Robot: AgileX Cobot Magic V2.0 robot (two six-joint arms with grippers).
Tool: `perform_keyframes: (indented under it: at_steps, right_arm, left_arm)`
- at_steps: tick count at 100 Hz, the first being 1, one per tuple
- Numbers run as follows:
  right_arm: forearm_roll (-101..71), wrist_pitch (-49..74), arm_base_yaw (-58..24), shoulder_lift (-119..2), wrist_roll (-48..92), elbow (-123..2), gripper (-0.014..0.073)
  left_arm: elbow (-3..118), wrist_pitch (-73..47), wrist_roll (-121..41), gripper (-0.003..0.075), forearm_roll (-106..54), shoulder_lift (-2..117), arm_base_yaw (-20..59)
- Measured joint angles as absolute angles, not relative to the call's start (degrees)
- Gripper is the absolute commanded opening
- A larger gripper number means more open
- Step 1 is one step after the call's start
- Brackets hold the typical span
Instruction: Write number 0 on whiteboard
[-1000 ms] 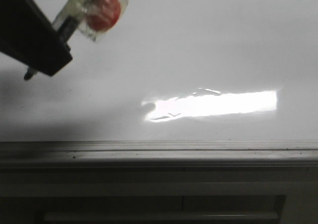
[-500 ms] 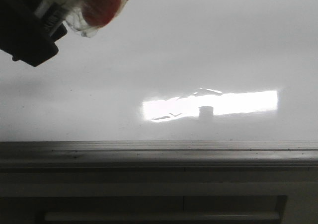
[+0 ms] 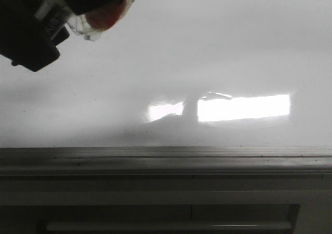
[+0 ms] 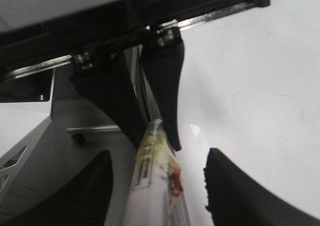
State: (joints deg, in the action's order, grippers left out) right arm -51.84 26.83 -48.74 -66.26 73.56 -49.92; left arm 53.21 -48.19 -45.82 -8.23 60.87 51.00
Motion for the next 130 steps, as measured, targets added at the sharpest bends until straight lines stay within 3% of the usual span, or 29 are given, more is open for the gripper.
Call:
perform_keyframes:
  at_steps: [24,53,63,75,83,93,111,130]
  right_arm:
    - [-53.7,27.0,-48.7,-68.1,73.8,-49.9,-0.0076]
    - [-53.7,27.0,-48.7,-68.1,74.1,-49.9,-0.0076]
    - [-53.7,26.2,-48.7,-68.1,74.1,-49.9,-0.0076]
    - [-54.9,25.0,-47.9,-67.3,74.0,-49.9,-0.0076]
    - [-55.3,24.8,-45.9,-66.0,74.0,-49.9,-0.0075]
    - [-55.5,23.6,-42.8,-63.8,73.7,-49.5,-0.0064]
    - [-55.9,23.1,-37.8,-56.6,73.5,-43.6,-0.0054]
    - [-55.9,22.1,-34.7,-43.9,72.7,-34.1,-0.0054]
  left_arm:
    - [53.2,-48.8,-45.7,-0.002,-8.4,60.9,51.0]
    - [53.2,-49.1,-44.0,-0.0001,-8.4,60.9,51.0]
    - [53.3,-49.1,-41.4,0.0132,-8.1,60.9,51.0]
    - [53.8,-48.5,-37.7,0.0404,-8.1,59.7,51.0]
    - [54.3,-48.3,-34.9,0.0487,-8.1,57.9,51.0]
    - [54.4,-48.3,-32.0,0.0434,-8.4,54.2,51.0]
    - [54.0,-46.9,-24.5,0.0227,-8.5,44.3,51.0]
    - [49.0,-41.2,-5.0,0.0105,1.5,27.9,51.0]
